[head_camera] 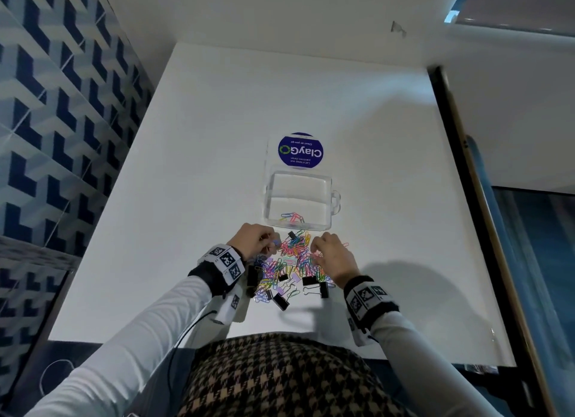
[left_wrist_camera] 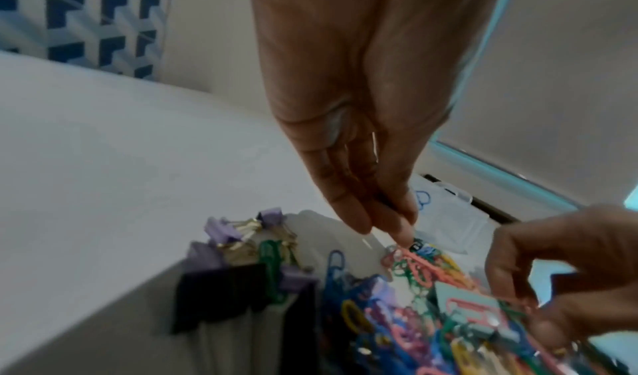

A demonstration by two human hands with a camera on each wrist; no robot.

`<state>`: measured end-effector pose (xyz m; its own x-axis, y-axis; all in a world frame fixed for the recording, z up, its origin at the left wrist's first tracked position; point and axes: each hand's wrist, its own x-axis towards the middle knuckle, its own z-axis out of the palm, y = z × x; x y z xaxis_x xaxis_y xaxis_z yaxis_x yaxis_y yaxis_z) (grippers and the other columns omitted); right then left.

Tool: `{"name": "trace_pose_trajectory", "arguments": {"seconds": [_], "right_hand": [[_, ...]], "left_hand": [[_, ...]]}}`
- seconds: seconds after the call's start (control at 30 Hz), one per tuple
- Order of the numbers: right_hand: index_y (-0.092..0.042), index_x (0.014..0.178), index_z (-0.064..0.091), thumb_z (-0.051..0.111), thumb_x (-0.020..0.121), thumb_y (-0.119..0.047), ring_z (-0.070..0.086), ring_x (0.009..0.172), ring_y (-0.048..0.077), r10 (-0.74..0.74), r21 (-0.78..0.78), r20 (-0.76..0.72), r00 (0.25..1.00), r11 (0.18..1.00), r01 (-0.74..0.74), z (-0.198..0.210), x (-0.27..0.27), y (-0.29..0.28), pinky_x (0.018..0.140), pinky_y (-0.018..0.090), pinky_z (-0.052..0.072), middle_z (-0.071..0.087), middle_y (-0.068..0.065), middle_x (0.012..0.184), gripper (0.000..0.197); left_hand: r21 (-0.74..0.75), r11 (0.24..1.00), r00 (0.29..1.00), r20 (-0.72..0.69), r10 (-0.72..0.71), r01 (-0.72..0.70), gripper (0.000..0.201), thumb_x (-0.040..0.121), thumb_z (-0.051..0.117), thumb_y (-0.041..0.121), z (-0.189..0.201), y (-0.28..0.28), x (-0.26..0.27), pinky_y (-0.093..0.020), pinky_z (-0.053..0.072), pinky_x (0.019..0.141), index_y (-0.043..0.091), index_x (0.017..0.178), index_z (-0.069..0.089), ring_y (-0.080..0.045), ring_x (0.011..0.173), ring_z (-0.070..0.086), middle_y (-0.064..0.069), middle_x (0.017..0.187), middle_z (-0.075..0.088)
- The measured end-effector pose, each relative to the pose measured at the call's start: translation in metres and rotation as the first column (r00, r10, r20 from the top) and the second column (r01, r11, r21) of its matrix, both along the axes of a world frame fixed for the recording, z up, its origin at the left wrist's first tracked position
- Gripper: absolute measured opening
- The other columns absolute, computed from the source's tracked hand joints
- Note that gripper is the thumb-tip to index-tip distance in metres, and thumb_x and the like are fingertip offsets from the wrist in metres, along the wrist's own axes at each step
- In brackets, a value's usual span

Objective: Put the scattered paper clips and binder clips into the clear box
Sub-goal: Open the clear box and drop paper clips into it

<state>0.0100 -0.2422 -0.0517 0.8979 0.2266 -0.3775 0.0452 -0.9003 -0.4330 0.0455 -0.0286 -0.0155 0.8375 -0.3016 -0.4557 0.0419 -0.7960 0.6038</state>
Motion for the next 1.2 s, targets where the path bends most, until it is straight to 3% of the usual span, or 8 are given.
{"name": "trace_pose_trajectory", "arguments": {"seconds": [0.23,0.4,0.53,0.67,0.77,0.87,1.03,1.2], "right_hand": [[-0.013,0.071,0.061,0.064,0.075,-0.006,0.062,0.072,0.025,-0.171,0.237,-0.108,0.979,0.952,0.192,-0.002,0.008,-0.009,0.071,0.040,0.053,0.065,0.002,0.071,0.010],[-0.019,0.064,0.066,0.076,0.069,-0.009,0.060,0.054,0.016,-0.416,0.485,-0.218,0.883,0.739,0.467,0.022,0.020,-0.021,0.061,0.034,0.054,0.066,0.006,0.062,0.015],[-0.013,0.070,0.063,0.074,0.072,-0.002,0.058,0.060,0.019,-0.443,0.624,-0.264,0.857,0.599,0.502,0.051,0.042,-0.017,0.063,0.030,0.052,0.063,0.013,0.071,0.015],[-0.008,0.075,0.061,0.071,0.074,0.003,0.058,0.059,0.013,-0.440,0.613,-0.211,0.873,0.636,0.469,0.065,0.067,-0.004,0.057,0.016,0.052,0.061,0.005,0.067,0.015],[-0.008,0.077,0.063,0.071,0.075,0.000,0.058,0.059,0.014,-0.446,0.531,-0.126,0.886,0.724,0.440,0.064,0.082,0.008,0.066,0.026,0.054,0.061,0.006,0.066,0.012],[-0.013,0.077,0.063,0.066,0.081,-0.006,0.064,0.067,0.019,-0.408,0.486,-0.100,0.907,0.775,0.403,0.058,0.085,0.017,0.074,0.036,0.057,0.066,0.011,0.079,0.008],[-0.011,0.088,0.064,0.053,0.088,-0.005,0.062,0.079,0.021,-0.193,0.302,0.126,0.973,0.942,0.148,0.056,0.053,0.012,0.074,0.038,0.053,0.068,0.007,0.090,0.012],[-0.016,0.105,0.054,0.054,0.089,-0.021,0.054,0.099,0.024,0.062,-0.056,-0.064,0.996,0.996,-0.066,0.031,0.005,-0.006,0.081,0.038,0.046,0.058,0.006,0.109,0.017]], "left_hand": [[-0.245,0.957,0.984,0.050,0.174,-0.157,0.015,0.085,0.059,0.005,0.022,-0.010,0.020,-0.030,0.050,0.086,0.002,0.097,0.068,-0.018,0.082,0.058,-0.015,0.104,0.067],[-0.135,0.987,0.991,0.093,0.095,-0.082,0.026,0.085,0.052,-0.005,0.025,-0.021,0.050,-0.028,0.043,0.094,0.002,0.107,0.064,-0.030,0.103,0.061,-0.018,0.112,0.066],[-0.075,0.997,0.995,0.101,0.019,-0.012,0.033,0.087,0.048,-0.007,0.020,-0.019,0.053,-0.026,0.041,0.097,0.004,0.115,0.060,-0.027,0.108,0.060,-0.016,0.118,0.064],[-0.129,0.988,0.980,0.163,0.109,-0.089,0.025,0.086,0.048,-0.007,0.015,0.000,0.044,-0.018,0.045,0.081,0.004,0.101,0.065,-0.014,0.082,0.063,-0.011,0.100,0.068],[-0.106,0.987,0.983,0.127,0.133,-0.120,0.024,0.084,0.046,-0.010,0.012,0.014,0.028,-0.010,0.045,0.066,0.005,0.084,0.065,-0.005,0.062,0.059,-0.004,0.084,0.065],[0.101,0.995,0.998,0.058,-0.010,0.004,0.021,0.087,0.047,0.003,0.005,0.012,0.013,-0.031,0.048,0.080,0.013,0.089,0.065,-0.022,0.083,0.061,-0.008,0.094,0.066],[0.337,0.900,0.953,0.023,-0.301,0.276,0.016,0.083,0.058,0.014,-0.004,-0.007,-0.006,-0.031,0.038,0.070,0.014,0.098,0.057,-0.025,0.103,0.056,-0.007,0.107,0.059],[0.409,0.861,0.928,0.079,-0.364,0.303,0.028,0.092,0.041,0.021,-0.013,-0.017,-0.018,-0.037,0.046,0.075,0.013,0.117,0.050,-0.029,0.110,0.052,-0.011,0.116,0.056]]}}
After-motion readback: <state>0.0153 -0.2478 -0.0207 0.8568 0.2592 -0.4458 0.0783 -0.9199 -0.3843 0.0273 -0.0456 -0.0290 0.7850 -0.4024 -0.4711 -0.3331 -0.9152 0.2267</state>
